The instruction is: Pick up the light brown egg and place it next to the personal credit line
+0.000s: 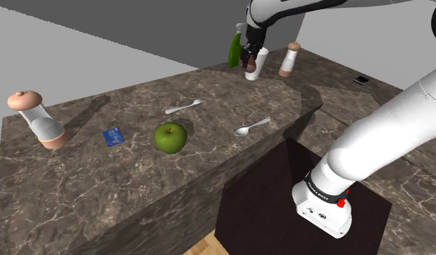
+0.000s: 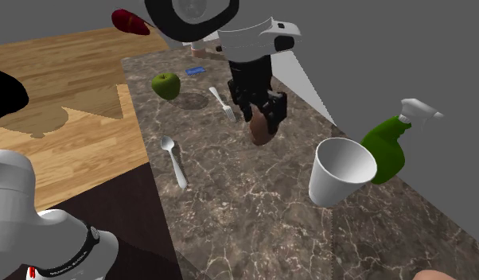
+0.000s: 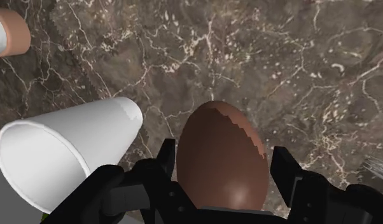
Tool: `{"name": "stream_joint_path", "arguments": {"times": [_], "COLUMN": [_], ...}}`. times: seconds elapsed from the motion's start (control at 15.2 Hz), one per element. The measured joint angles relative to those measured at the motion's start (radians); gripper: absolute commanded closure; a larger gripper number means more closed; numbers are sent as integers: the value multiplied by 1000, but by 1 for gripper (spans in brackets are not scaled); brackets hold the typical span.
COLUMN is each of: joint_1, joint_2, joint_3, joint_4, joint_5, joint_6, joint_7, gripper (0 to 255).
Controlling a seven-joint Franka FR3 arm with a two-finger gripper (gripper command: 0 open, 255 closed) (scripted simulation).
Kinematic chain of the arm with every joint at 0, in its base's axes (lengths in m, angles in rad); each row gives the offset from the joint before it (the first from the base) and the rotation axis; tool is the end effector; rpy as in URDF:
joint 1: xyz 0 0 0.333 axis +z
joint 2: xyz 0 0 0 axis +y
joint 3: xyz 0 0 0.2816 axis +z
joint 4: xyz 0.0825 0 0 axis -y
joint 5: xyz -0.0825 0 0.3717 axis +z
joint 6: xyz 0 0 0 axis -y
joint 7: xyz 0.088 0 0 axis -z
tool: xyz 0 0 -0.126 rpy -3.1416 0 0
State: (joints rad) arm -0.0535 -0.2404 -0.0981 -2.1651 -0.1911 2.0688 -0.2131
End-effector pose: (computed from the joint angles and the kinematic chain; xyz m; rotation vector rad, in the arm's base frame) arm 0.4882 -0.0894 0.4629 2.9552 0.2102 0.1693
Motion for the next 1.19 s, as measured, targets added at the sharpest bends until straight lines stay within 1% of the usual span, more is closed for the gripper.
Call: {"name": "stream_joint_path", "arguments": {"times": [0.53, 0.73, 0.86, 1.19], "joint_1": [76, 106, 124, 174], "joint_2": [4, 19, 39, 107], "joint_3": [124, 174, 203, 281], "joint_4": [-22, -14, 17, 73], "joint_5": [3, 6, 7, 0], "joint_6": [-7, -14, -32, -44], "joint_7": [198, 276, 320, 451], "gripper": [255, 255, 255, 255]}}
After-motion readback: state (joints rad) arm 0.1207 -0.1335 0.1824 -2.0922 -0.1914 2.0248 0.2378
